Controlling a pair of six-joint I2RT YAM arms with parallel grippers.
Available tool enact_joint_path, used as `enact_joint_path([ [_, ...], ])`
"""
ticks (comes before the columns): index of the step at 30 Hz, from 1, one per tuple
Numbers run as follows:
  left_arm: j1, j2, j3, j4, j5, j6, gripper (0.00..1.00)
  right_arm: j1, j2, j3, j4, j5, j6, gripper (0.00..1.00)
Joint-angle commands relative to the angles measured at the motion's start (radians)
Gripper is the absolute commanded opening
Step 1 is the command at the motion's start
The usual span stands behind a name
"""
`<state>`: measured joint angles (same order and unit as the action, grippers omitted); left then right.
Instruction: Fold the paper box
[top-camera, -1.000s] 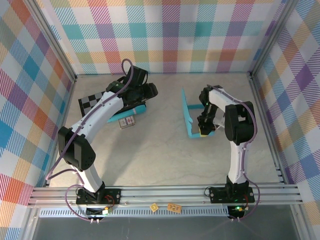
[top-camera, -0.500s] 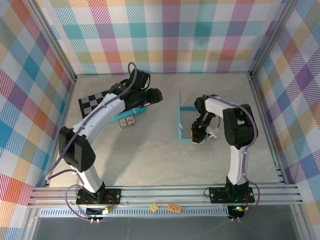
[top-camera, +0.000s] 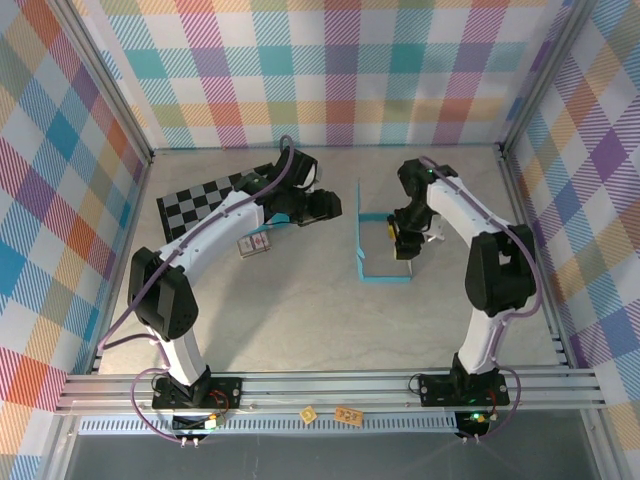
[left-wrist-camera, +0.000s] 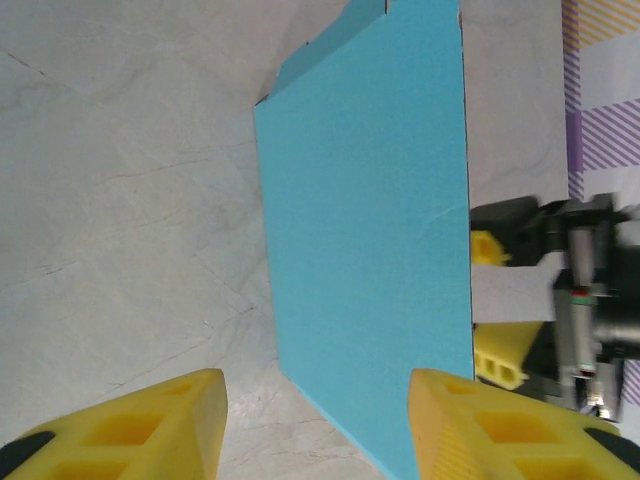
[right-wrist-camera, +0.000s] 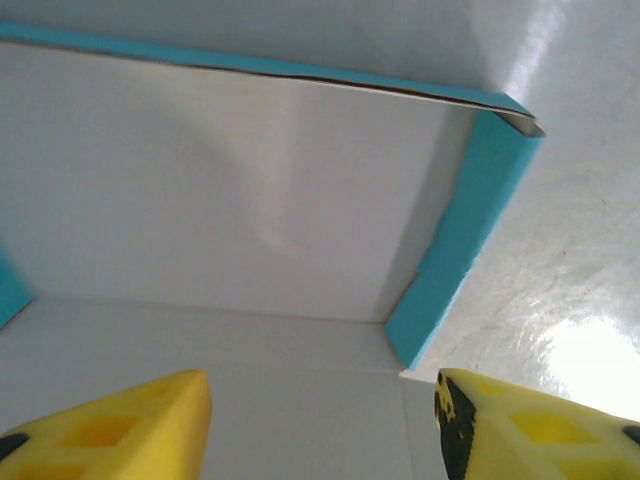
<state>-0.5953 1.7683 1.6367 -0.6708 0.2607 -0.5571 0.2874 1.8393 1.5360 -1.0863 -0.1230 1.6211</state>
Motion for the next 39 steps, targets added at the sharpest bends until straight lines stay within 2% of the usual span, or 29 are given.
enact_joint_path([
  [1,-0.002,-0.013,-0.022,0.021,-0.014,-0.003,0.50,-0.003,-0.082,0.046,0.078,0.060,-0.323,0.63],
  [4,0.019,-0.068,-0.090,0.038,-0.052,-0.016,0.51,0.024,-0.113,0.115,0.149,0.067,-0.615,0.63],
  [7,0.059,-0.171,-0.214,0.111,-0.072,-0.050,0.52,0.045,-0.121,0.179,0.118,0.020,-0.831,0.61],
  [12,0.095,-0.264,-0.295,0.096,-0.094,-0.024,0.52,0.108,-0.124,0.237,0.035,-0.067,-1.002,0.57],
  [16,0.113,-0.301,-0.323,0.043,-0.123,0.001,0.52,0.158,-0.089,0.295,-0.007,-0.103,-1.022,0.56],
  [21,0.126,-0.339,-0.363,0.053,-0.120,-0.013,0.52,0.167,-0.001,0.354,-0.049,-0.133,-1.024,0.47],
  [27,0.126,-0.378,-0.379,0.100,-0.095,-0.014,0.51,0.173,0.110,0.476,-0.165,-0.063,-1.049,0.42],
  [31,0.126,-0.429,-0.433,0.210,-0.022,-0.003,0.51,0.174,0.127,0.467,-0.133,-0.053,-1.040,0.38],
  [34,0.126,-0.496,-0.520,0.414,0.099,-0.004,0.50,0.174,0.149,0.483,-0.133,-0.049,-1.027,0.33],
  [36,0.126,-0.535,-0.565,0.503,0.128,-0.016,0.49,0.174,0.158,0.486,-0.132,-0.041,-1.016,0.29],
  [39,0.127,-0.579,-0.602,0.545,0.139,-0.019,0.49,0.174,0.163,0.486,-0.135,-0.023,-0.994,0.18],
])
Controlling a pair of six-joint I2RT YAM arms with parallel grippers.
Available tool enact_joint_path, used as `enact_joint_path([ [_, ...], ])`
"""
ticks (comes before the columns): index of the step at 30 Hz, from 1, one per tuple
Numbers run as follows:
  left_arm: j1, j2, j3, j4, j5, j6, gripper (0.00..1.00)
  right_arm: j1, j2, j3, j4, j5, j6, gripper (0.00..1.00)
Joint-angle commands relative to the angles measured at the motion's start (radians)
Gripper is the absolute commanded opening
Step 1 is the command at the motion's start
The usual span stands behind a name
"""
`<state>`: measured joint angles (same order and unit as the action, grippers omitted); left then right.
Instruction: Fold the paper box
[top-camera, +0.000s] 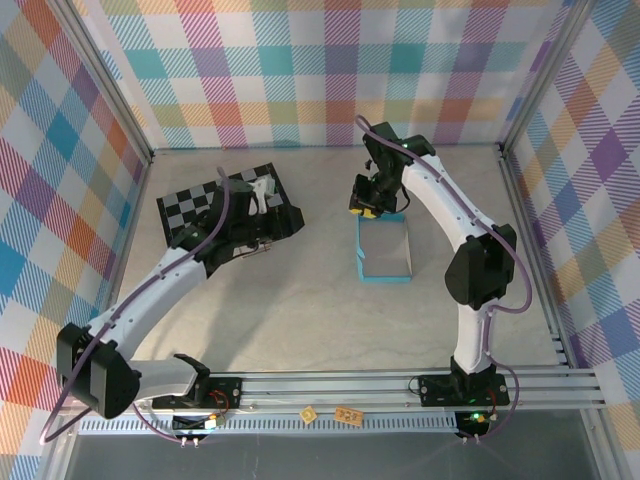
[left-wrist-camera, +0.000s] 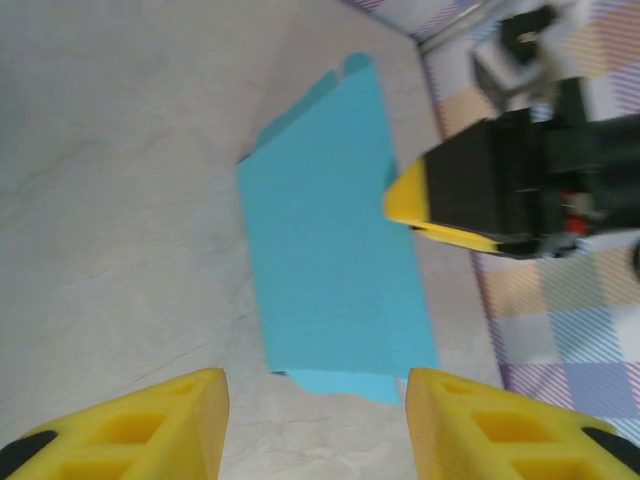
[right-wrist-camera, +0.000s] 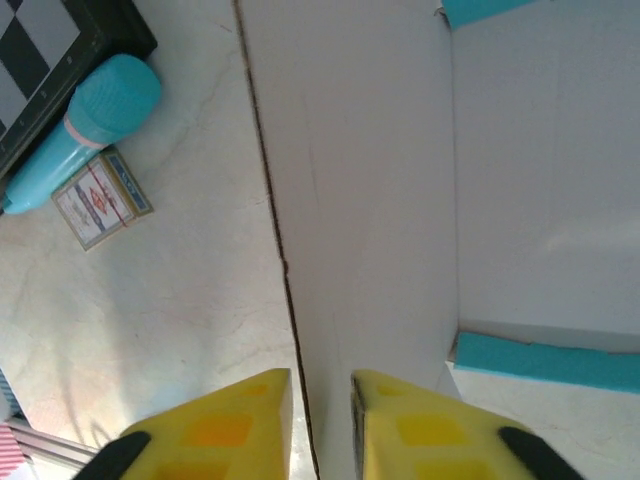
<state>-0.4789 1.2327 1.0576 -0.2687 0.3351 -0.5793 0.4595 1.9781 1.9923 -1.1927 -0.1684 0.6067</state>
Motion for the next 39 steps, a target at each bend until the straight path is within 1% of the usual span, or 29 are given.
enact_joint_path([
  [1,0.011,-0.054,-0.029,0.138,0.058,0.002,0.49,0.001,0.021,0.029,-0.026,0.031,0.031,0.13],
  [4,0.013,-0.073,-0.037,0.108,0.041,0.001,0.49,0.002,0.011,0.033,-0.011,0.055,0.079,0.02],
  [5,0.014,-0.076,-0.038,0.097,0.039,0.000,0.49,0.001,0.004,0.033,0.002,0.061,0.101,0.00],
  [8,0.014,-0.088,-0.044,0.082,0.026,-0.001,0.49,0.002,-0.018,0.040,0.027,0.093,0.185,0.00],
  [10,0.014,-0.093,-0.046,0.076,0.014,-0.001,0.49,0.002,-0.028,0.059,0.009,0.145,0.264,0.00],
  [12,0.014,-0.093,-0.048,0.075,0.013,-0.001,0.49,0.001,-0.037,0.083,-0.023,0.209,0.365,0.00],
  [14,0.014,-0.092,-0.046,0.069,0.019,-0.001,0.49,-0.003,-0.049,0.090,-0.052,0.261,0.501,0.00],
  [18,0.014,-0.090,-0.050,0.060,0.029,0.002,0.49,-0.018,-0.065,0.091,-0.090,0.287,0.788,0.00],
  [20,0.014,-0.085,-0.045,0.048,0.034,0.007,0.48,-0.019,-0.061,0.111,-0.137,0.309,0.952,0.00],
  [23,0.013,-0.068,-0.037,0.041,0.050,0.013,0.48,-0.030,-0.023,0.164,-0.202,0.279,1.149,0.00],
  [26,0.013,-0.053,-0.034,0.046,0.066,0.008,0.48,-0.041,0.022,0.215,-0.234,0.238,1.268,0.00],
  [28,0.013,-0.040,-0.031,0.045,0.073,0.009,0.47,-0.042,0.033,0.226,-0.248,0.231,1.351,0.00],
  [30,0.013,-0.032,-0.035,0.050,0.078,0.009,0.47,-0.045,0.043,0.229,-0.253,0.225,1.403,0.00],
  [33,0.013,-0.015,-0.042,0.056,0.089,0.019,0.47,-0.051,0.067,0.231,-0.262,0.232,1.433,0.00],
  [36,0.013,0.007,-0.049,0.050,0.098,0.043,0.47,-0.053,0.066,0.194,-0.231,0.224,1.436,0.00],
  [39,0.013,0.017,-0.060,0.043,0.098,0.061,0.47,-0.051,0.060,0.187,-0.207,0.240,1.401,0.00],
])
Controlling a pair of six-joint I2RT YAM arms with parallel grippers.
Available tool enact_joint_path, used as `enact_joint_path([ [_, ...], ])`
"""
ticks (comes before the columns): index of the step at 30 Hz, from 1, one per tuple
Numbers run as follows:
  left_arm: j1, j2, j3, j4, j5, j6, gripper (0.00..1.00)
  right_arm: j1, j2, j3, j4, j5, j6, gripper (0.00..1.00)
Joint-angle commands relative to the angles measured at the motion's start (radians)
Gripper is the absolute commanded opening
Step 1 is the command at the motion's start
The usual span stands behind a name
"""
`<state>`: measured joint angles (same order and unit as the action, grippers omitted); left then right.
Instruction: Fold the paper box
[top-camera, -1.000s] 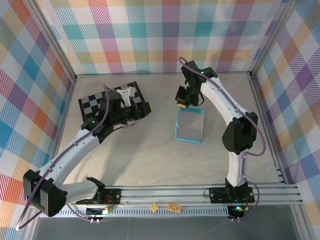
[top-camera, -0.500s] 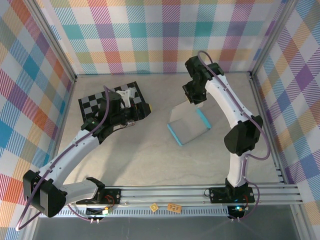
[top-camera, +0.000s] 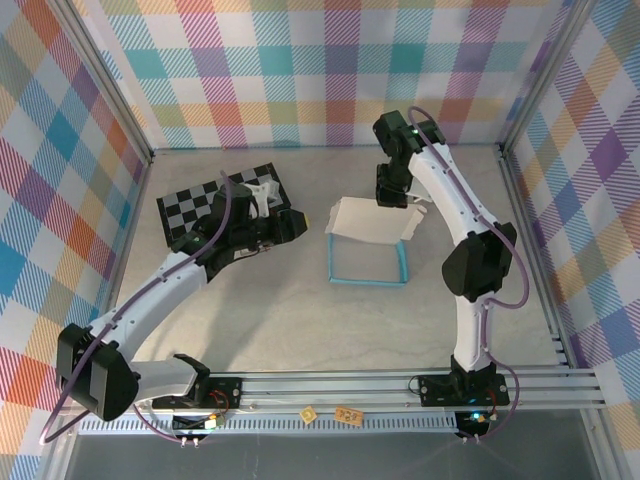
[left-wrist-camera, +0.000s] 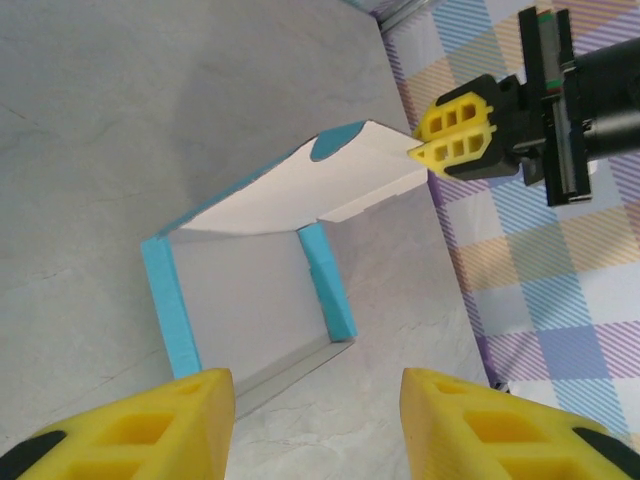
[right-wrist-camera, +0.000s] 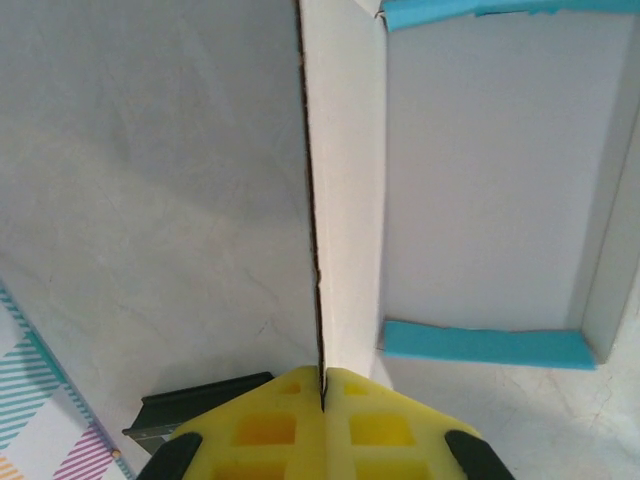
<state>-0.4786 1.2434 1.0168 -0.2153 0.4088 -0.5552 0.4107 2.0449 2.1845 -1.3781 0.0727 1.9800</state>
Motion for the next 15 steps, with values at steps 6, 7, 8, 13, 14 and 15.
enact_joint_path([
  [6,0.012,0.019,-0.032,-0.015,0.018,0.058,0.47,-0.003,-0.006,-0.007,-0.048,-0.007,-0.022,0.05],
  [7,0.012,0.021,-0.033,-0.015,0.017,0.060,0.47,-0.002,-0.006,-0.008,-0.051,-0.011,-0.030,0.07],
  [8,0.012,0.024,-0.033,-0.015,0.018,0.066,0.47,0.001,-0.008,-0.006,-0.051,-0.011,-0.040,0.08],
  [13,0.012,0.040,-0.033,-0.010,0.012,0.070,0.46,0.010,-0.015,0.003,-0.049,0.014,-0.075,0.20],
  [14,0.012,0.042,-0.032,-0.009,0.009,0.070,0.46,0.010,-0.014,0.008,-0.055,0.013,-0.079,0.19],
  [15,0.012,0.043,-0.032,-0.009,0.007,0.070,0.46,0.010,-0.013,0.010,-0.061,0.013,-0.080,0.20],
])
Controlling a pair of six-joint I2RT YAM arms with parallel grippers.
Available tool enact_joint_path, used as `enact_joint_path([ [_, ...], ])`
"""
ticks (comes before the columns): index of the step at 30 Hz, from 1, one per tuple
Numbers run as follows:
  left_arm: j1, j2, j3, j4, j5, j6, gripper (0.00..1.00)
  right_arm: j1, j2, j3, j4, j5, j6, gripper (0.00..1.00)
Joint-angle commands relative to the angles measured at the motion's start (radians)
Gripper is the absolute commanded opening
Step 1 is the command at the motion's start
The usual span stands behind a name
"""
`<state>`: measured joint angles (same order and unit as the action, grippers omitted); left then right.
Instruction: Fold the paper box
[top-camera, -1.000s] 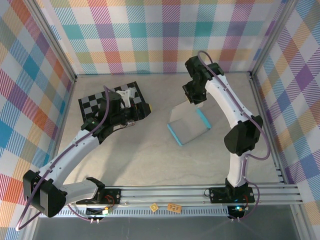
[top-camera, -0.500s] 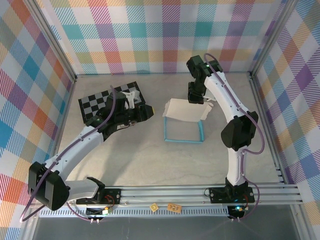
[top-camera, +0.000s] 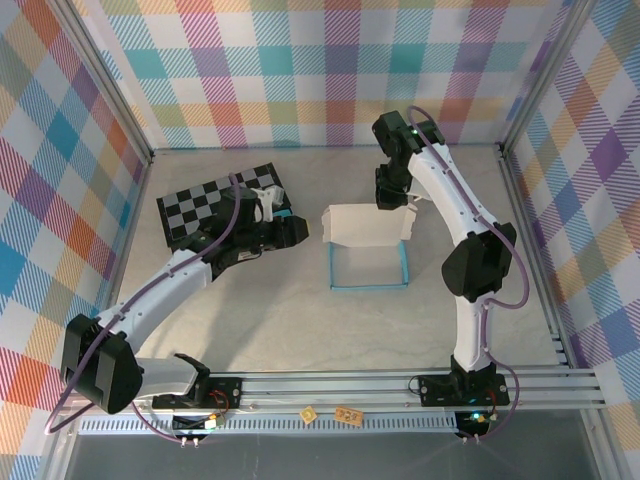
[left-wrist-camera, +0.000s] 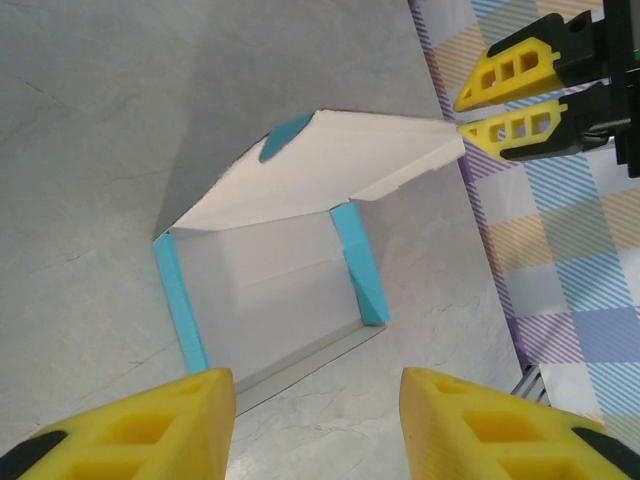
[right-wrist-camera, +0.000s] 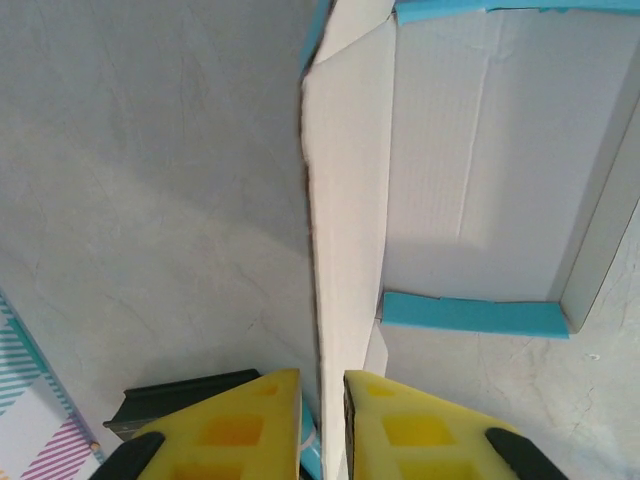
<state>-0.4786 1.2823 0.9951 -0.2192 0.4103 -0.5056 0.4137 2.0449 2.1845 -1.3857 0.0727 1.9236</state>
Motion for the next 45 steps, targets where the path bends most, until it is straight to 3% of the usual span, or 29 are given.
enact_joint_path([
  [1,0.012,0.006,-0.012,-0.005,0.005,0.022,0.46,0.007,-0.015,0.013,-0.053,0.013,-0.031,0.20],
  [4,0.013,0.004,-0.008,-0.009,0.003,0.023,0.46,0.008,-0.024,0.035,-0.054,0.037,-0.064,0.21],
  [9,0.012,0.037,0.029,-0.049,0.003,0.050,0.48,0.009,-0.055,0.112,-0.032,0.168,-0.250,0.36],
  [12,0.013,0.102,0.100,-0.157,0.015,0.107,0.51,0.002,-0.113,0.108,0.065,0.248,-0.523,0.47],
  [13,0.012,0.125,0.126,-0.185,0.016,0.128,0.52,-0.003,-0.144,0.076,0.147,0.242,-0.683,0.51],
  [17,0.012,0.218,0.248,-0.320,0.012,0.240,0.56,-0.078,-0.280,-0.133,0.460,-0.123,-1.282,0.63],
  [19,0.012,0.276,0.303,-0.373,0.028,0.289,0.56,-0.130,-0.312,-0.198,0.432,-0.251,-1.433,0.63],
  [21,0.012,0.330,0.338,-0.396,0.037,0.323,0.57,-0.175,-0.339,-0.277,0.368,-0.262,-1.548,0.60],
  [23,0.012,0.368,0.349,-0.384,0.019,0.340,0.57,-0.202,-0.418,-0.465,0.420,-0.224,-1.653,0.59],
  [26,0.012,0.400,0.345,-0.332,-0.003,0.345,0.57,-0.238,-0.554,-0.762,0.610,-0.214,-1.721,0.59],
  [29,-0.003,0.426,0.323,-0.263,-0.027,0.353,0.57,-0.278,-0.680,-1.034,0.878,-0.339,-1.739,0.59],
  [31,-0.013,0.438,0.299,-0.197,-0.040,0.351,0.57,-0.292,-0.695,-1.125,0.971,-0.376,-1.747,0.58],
  [38,-0.021,0.498,0.275,-0.031,-0.061,0.296,0.56,-0.308,-0.599,-1.154,1.043,-0.341,-1.803,0.54],
  [45,-0.028,0.553,0.296,0.005,-0.061,0.288,0.54,-0.320,-0.510,-1.131,1.050,-0.389,-1.850,0.53],
])
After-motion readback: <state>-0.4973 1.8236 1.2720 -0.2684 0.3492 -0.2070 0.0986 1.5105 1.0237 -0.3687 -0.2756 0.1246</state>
